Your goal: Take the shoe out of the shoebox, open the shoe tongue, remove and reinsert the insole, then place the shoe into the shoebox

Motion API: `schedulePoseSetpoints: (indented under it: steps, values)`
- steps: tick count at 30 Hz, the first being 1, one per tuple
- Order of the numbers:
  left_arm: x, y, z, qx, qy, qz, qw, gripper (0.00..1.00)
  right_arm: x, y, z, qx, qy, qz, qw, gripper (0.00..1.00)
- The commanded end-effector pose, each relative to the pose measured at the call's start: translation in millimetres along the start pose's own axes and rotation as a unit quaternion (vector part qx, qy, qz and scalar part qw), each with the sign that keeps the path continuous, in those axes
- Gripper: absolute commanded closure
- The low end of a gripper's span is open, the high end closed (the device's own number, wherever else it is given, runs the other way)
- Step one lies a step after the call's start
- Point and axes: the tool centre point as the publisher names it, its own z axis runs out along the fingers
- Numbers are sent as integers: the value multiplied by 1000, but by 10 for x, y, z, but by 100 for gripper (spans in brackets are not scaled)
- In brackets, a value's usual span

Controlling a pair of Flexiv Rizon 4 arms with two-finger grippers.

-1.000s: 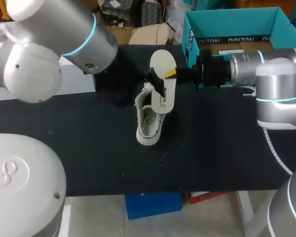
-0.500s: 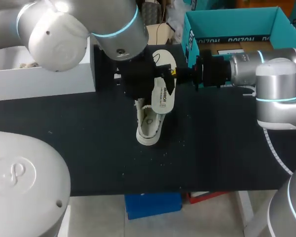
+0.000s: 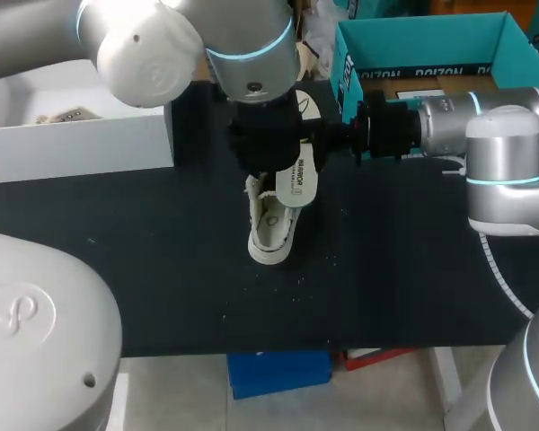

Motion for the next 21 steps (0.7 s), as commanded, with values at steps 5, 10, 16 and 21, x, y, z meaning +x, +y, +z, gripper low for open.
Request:
schedulePoseSetpoints:
  steps: [5, 10, 16, 21]
  values:
    - [-55, 330, 7, 6, 17, 1, 1000, 0, -1, 9, 6, 1, -1, 0, 1000, 100]
    - [-11, 586, -27, 2, 19, -2, 1000, 0, -1, 9, 6, 1, -1, 0, 1000, 100]
    - [27, 931, -38, -3, 25, -2, 1000, 0, -1, 9, 6, 1, -1, 0, 1000, 100]
    - [33, 1209, -14, -4, 28, 0, 1000, 0, -1, 9, 6, 1, -1, 0, 1000, 100]
